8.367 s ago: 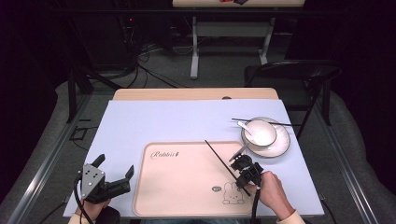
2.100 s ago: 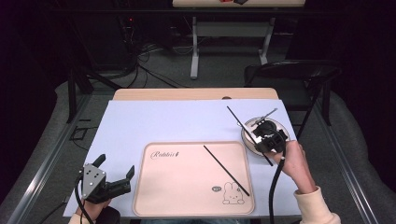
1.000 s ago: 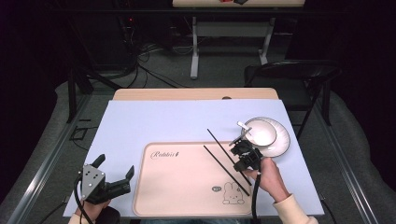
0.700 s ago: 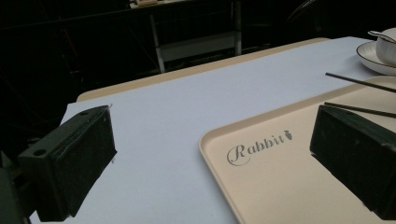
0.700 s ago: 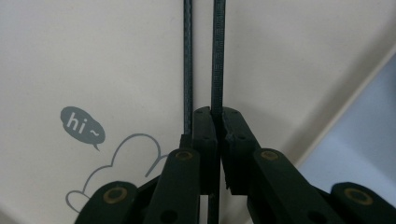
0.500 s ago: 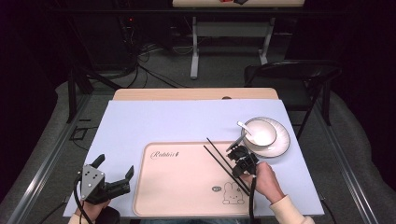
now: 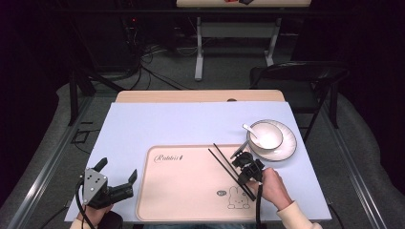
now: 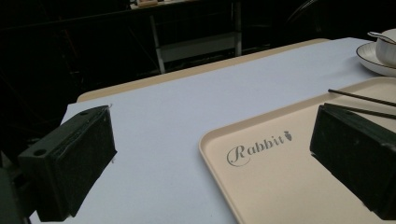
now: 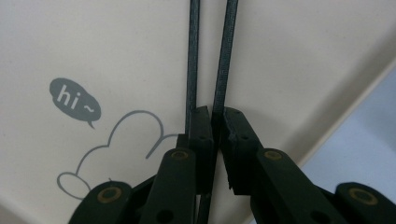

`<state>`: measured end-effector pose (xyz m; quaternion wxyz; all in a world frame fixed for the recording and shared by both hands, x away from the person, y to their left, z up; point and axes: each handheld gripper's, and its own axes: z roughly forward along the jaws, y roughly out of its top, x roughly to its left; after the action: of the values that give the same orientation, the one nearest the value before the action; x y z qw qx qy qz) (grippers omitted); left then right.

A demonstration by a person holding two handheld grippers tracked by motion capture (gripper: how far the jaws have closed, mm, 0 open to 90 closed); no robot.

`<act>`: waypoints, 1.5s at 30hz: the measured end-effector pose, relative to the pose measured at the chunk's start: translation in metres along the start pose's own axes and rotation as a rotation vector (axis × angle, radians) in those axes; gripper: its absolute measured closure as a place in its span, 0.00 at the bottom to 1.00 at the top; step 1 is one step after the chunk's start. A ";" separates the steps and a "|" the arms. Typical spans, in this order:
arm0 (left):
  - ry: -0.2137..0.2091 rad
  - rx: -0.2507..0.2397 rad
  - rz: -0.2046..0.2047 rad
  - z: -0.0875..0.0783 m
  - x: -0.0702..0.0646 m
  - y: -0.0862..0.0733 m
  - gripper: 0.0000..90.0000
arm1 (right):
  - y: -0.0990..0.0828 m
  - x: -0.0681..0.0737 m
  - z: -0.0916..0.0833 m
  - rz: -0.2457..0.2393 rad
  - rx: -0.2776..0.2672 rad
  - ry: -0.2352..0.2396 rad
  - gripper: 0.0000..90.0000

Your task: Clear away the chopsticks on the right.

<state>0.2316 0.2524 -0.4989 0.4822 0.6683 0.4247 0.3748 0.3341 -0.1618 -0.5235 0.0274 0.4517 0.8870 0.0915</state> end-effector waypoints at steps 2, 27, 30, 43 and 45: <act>-0.001 0.002 0.001 0.000 0.000 0.000 0.00 | -0.001 0.002 0.000 -0.016 0.005 -0.006 0.91; 0.002 0.007 0.000 0.001 -0.001 0.000 0.00 | -0.026 -0.016 -0.050 -0.226 -0.464 -0.105 0.09; 0.004 0.006 -0.002 0.001 0.000 0.000 0.00 | -0.033 -0.022 -0.055 -0.234 -0.518 -0.101 0.05; 0.007 0.007 -0.002 0.001 0.000 0.000 0.00 | -0.106 -0.025 -0.062 -0.201 -0.762 -0.214 0.00; 0.005 0.010 0.002 0.002 0.000 0.000 0.00 | -0.118 -0.024 -0.061 -0.182 -0.771 -0.224 0.00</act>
<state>0.2329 0.2514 -0.4991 0.4777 0.6699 0.4272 0.3749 0.2466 -0.2571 -0.4866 0.2992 0.3351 0.8156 0.3647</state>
